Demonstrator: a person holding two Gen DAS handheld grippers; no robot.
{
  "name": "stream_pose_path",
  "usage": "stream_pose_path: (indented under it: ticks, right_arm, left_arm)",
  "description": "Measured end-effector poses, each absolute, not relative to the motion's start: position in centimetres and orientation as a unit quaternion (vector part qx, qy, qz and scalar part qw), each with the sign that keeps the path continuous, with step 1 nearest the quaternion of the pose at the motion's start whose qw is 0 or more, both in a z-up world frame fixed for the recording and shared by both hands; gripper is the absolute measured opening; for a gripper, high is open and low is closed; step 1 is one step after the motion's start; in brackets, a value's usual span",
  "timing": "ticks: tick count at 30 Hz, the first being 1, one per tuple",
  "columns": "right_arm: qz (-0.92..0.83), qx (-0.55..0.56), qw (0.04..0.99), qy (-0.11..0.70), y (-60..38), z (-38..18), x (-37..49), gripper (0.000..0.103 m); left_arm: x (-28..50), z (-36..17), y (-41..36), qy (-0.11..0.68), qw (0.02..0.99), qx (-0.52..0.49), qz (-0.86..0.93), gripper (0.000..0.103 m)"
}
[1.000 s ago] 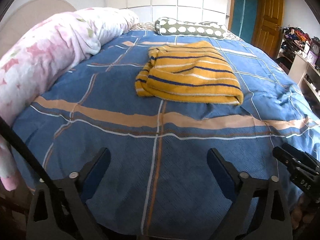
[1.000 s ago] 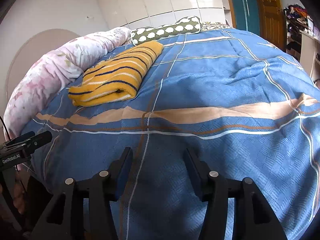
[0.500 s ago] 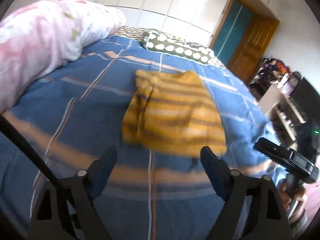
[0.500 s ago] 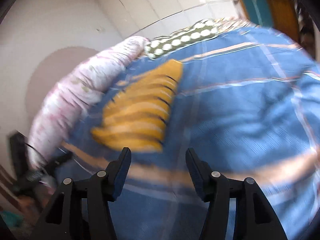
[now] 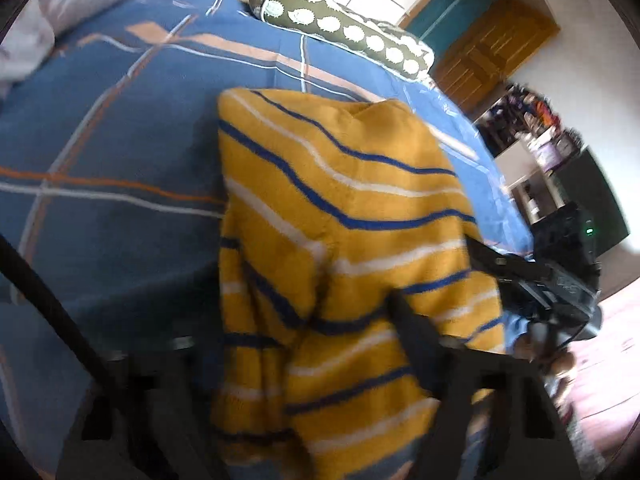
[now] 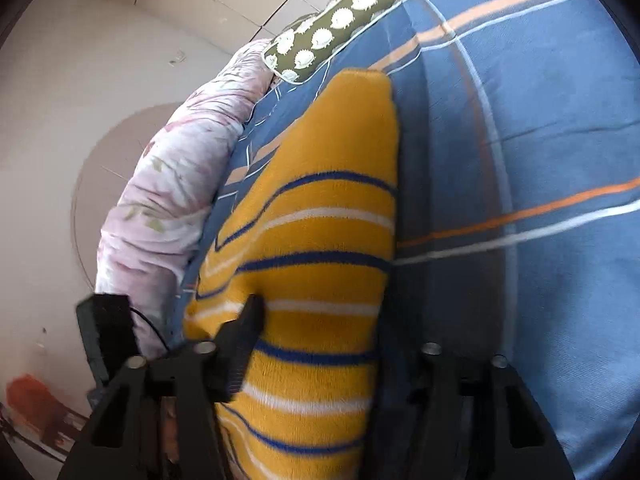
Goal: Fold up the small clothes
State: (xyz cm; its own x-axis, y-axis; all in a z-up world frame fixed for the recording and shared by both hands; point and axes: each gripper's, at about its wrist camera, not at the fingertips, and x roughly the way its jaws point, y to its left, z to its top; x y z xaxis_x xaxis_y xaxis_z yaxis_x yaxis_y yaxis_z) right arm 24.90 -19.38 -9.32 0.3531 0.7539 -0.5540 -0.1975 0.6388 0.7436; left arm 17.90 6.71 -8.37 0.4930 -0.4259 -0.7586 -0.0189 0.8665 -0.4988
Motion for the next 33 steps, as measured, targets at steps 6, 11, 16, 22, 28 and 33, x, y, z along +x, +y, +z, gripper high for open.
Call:
stream_pose_path:
  ticks: [6, 11, 16, 22, 28, 33]
  right_arm:
    - [0.340, 0.317, 0.784, 0.411, -22.5, -2.7, 23.2, 0.036]
    - [0.298, 0.262, 0.824, 0.404, -26.1, -1.4, 20.9, 0.042]
    - [0.219, 0.173, 0.845, 0.457, -26.4, -5.1, 19.4, 0.050]
    - [0.204, 0.137, 0.893, 0.378, -27.0, 0.8, 16.7, 0.050]
    - [0.241, 0.110, 0.876, 0.403, -20.4, 1.5, 18.7, 0.017]
    - [0.260, 0.118, 0.839, 0.462, -13.8, -2.8, 22.8, 0.008]
  left_arm:
    - [17.0, -3.5, 3.5, 0.458, 0.840, -0.241, -0.164, 0.039]
    - [17.7, -3.8, -1.2, 0.486, 0.847, -0.178, -0.121, 0.041]
    - [18.0, -6.7, -1.7, 0.506, 0.844, -0.166, -0.070, 0.050]
    - [11.4, -1.4, -0.5, 0.429, 0.891, -0.133, -0.064, 0.075]
    - [2.2, -1.8, 0.2, 0.369, 0.925, -0.092, -0.008, 0.090]
    - [0.9, -7.4, 2.6, 0.412, 0.907, -0.065, 0.056, 0.090]
